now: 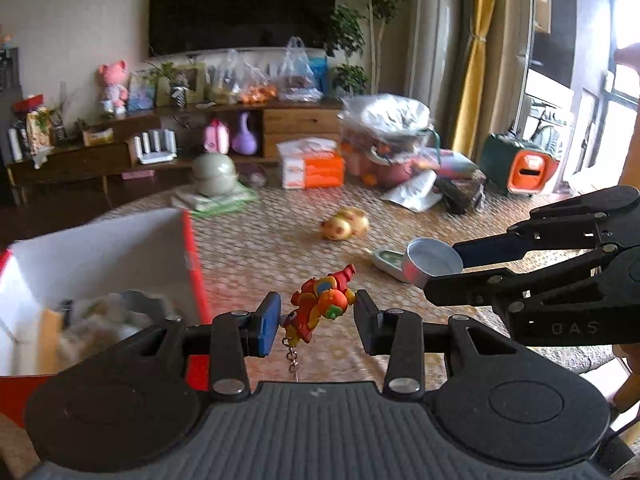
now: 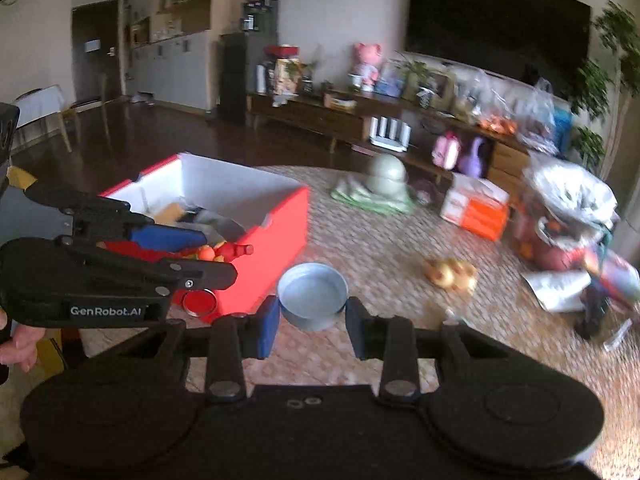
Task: Organize objects
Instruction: 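Carry the keychain with left tool while right tool carries the cup into the red box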
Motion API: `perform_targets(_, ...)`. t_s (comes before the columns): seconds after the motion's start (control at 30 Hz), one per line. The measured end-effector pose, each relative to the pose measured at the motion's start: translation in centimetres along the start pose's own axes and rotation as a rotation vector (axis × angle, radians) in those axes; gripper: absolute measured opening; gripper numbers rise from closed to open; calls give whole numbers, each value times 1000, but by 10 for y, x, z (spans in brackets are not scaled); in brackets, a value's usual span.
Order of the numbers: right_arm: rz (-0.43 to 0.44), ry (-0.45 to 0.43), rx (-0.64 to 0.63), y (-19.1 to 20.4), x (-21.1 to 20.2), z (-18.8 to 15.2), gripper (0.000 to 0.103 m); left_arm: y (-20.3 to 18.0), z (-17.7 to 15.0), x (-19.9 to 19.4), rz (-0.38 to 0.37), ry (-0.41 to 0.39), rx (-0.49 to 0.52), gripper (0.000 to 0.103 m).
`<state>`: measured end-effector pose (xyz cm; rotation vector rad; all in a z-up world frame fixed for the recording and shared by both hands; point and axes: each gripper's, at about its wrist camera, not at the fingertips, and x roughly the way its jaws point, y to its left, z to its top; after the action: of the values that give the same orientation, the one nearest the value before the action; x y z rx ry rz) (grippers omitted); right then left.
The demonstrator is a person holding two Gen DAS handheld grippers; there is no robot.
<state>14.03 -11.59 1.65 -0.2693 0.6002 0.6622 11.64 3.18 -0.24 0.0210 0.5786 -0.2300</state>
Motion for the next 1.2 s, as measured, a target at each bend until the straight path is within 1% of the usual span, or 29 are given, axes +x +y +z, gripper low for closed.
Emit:
perform_targets(0.3,57,-1,-79,53,26,28,35,55,-2,-40,89,-23,-10,38)
perform_targets(0.43,66,12,-88,67,44,38,35,81,-5,-49,133,-23,-11,38)
perform_targets(0.63,67,32,-95,82,77,52,35,126,-9,-53,224,-11,-26,38)
perform_targets(0.8,51,63,-94,89,109,60,35,160,-12,-45,291,18,-37,38)
perform_targets(0.93,39,85,-95,94,136,69,35,180,-13,-32,318,46,-46,38)
perform_targets(1.1,47,123,-88,99,167,74,35,193,-15,-6,324,84,-37,38)
perform_targets(1.2,49,147,-97,104,182,73,35,197,-16,11,314,110,-32,38)
